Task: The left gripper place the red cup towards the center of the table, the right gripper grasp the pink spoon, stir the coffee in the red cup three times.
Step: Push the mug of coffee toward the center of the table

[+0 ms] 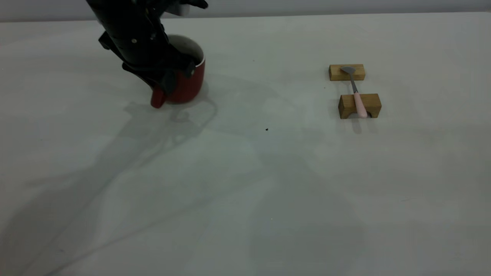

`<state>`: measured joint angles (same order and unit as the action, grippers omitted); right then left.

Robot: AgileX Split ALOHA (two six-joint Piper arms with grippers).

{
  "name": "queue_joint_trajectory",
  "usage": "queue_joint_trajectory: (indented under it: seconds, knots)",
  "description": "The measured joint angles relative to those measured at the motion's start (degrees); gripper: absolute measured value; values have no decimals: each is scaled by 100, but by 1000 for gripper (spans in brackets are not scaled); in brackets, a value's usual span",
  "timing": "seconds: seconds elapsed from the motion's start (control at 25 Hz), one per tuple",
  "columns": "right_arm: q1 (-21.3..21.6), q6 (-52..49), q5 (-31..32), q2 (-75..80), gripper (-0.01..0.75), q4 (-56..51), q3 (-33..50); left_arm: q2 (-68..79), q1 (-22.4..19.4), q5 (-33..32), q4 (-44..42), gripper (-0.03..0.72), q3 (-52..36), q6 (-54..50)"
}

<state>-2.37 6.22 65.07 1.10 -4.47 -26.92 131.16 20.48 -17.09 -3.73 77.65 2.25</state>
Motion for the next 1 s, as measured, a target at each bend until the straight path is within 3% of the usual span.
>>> queue_joint_trajectory:
  seconds: [1.0]
  knots:
    - [0, 0, 0, 0, 237, 0, 0, 109, -304, -423, -86, 243, 36, -166]
